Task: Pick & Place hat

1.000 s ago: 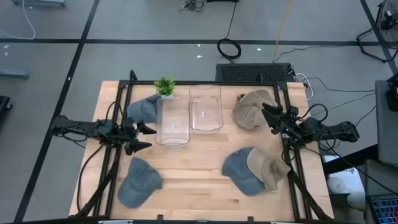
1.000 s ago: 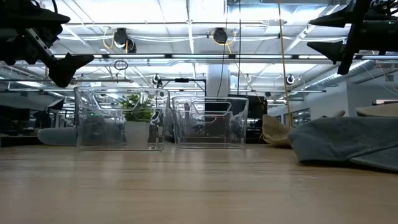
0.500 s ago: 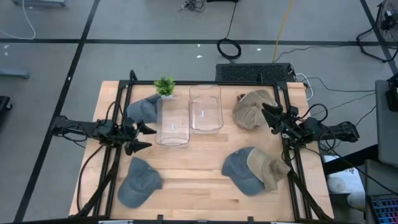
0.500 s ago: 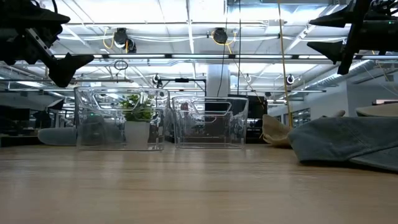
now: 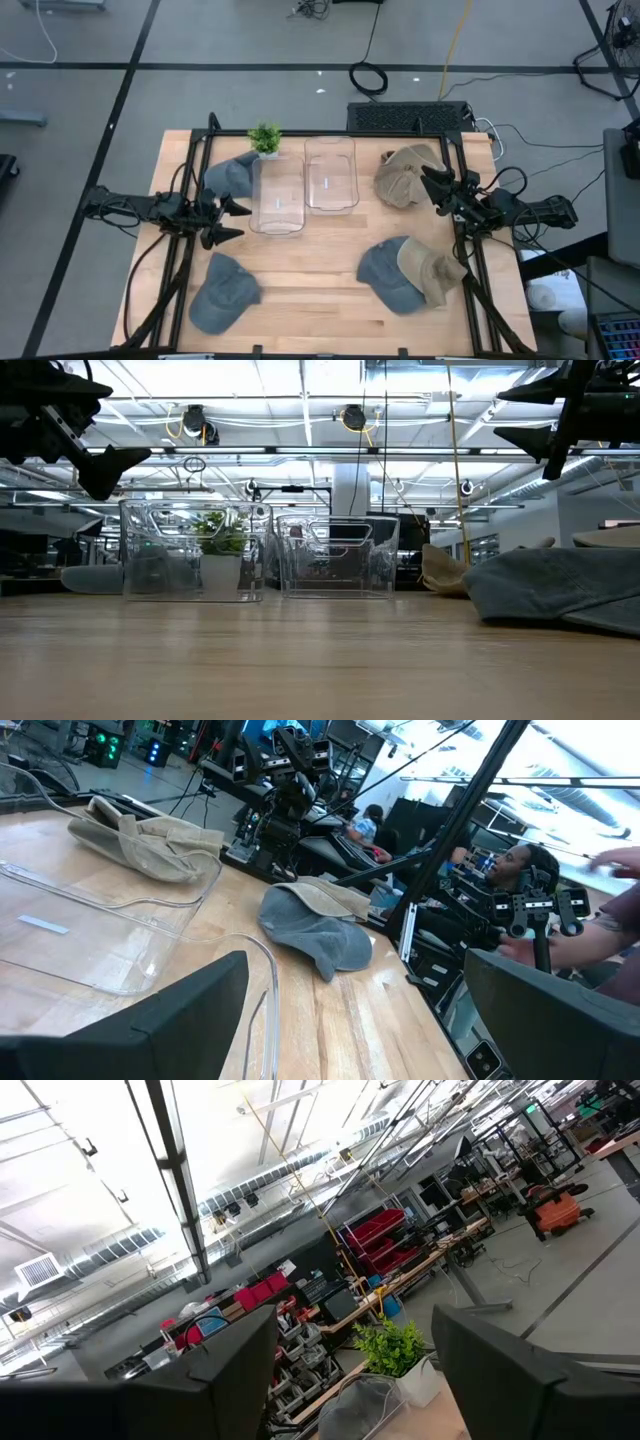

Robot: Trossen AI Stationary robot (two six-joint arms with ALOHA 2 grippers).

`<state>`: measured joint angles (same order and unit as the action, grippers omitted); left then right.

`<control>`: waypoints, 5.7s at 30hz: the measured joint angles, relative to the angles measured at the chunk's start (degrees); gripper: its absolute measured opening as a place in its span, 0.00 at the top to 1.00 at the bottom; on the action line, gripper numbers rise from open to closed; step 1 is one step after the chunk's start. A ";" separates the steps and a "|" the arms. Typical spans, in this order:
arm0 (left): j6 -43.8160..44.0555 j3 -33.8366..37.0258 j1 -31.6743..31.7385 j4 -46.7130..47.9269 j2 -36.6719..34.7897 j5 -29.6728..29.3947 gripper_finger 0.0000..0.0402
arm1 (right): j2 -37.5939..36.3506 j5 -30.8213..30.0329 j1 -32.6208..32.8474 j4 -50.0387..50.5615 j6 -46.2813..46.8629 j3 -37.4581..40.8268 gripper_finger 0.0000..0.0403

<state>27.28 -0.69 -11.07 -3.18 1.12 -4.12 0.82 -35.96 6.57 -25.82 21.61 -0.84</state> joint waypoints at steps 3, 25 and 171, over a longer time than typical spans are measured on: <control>-0.01 0.00 0.00 0.00 0.01 0.02 0.05 | 0.00 0.00 0.00 0.01 0.00 -0.01 0.37; -0.01 0.00 0.00 0.00 0.00 0.00 0.05 | 0.00 0.02 0.00 -0.50 5.25 0.00 0.37; -0.01 -0.02 -0.02 0.00 0.00 0.00 0.05 | 69.64 19.90 -33.13 80.63 -22.92 -97.84 0.21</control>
<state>27.28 -0.71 -11.09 -3.18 1.12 -4.12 70.46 -16.06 -26.56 54.80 -1.32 -98.68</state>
